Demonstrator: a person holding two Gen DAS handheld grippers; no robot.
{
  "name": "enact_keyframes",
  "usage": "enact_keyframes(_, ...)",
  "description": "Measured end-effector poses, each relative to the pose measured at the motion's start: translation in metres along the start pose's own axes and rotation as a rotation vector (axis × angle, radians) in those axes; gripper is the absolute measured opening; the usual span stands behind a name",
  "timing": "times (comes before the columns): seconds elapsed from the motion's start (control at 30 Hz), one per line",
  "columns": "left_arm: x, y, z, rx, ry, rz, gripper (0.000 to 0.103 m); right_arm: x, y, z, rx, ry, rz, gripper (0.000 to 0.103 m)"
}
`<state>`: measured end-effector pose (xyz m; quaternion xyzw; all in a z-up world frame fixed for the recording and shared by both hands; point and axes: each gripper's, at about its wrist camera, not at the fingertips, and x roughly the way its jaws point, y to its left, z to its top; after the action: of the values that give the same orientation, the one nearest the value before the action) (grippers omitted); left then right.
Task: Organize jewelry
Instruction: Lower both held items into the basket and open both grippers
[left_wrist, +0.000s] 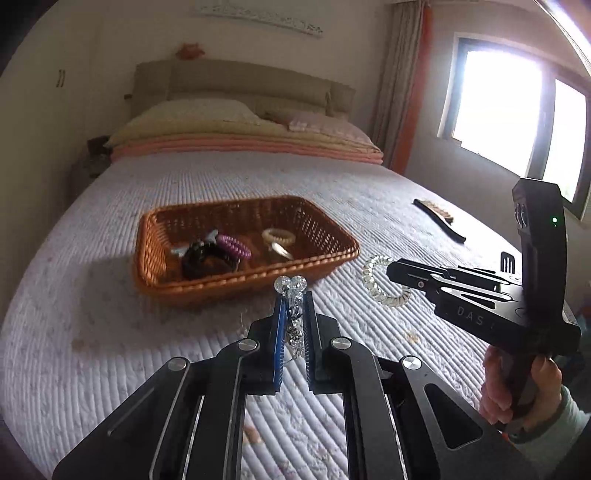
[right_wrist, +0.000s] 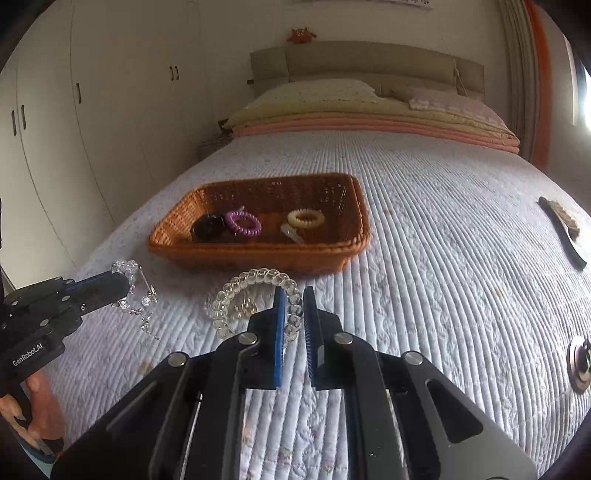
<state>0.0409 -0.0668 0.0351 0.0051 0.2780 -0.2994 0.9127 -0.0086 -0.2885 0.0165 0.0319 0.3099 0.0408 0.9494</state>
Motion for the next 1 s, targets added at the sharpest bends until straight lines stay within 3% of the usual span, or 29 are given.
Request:
enact_keyframes(0.13, 0.019, 0.012, 0.033, 0.006, -0.024, 0.013, 0.007, 0.022, 0.005, 0.043, -0.017, -0.035, -0.014, 0.008)
enact_keyframes(0.33, 0.063, 0.040, 0.067, -0.028, -0.015, 0.014, 0.007, 0.078, 0.002, 0.088, 0.000, 0.004, -0.012, 0.008)
enact_keyframes(0.73, 0.142, 0.071, 0.077, -0.083, 0.091, 0.025, 0.007, 0.181, -0.008, 0.108, 0.036, 0.191, -0.049, 0.008)
enact_keyframes(1.0, 0.154, 0.084, 0.067, -0.118, 0.126, 0.052, 0.008, 0.203, -0.012, 0.103, 0.065, 0.240, -0.045, 0.009)
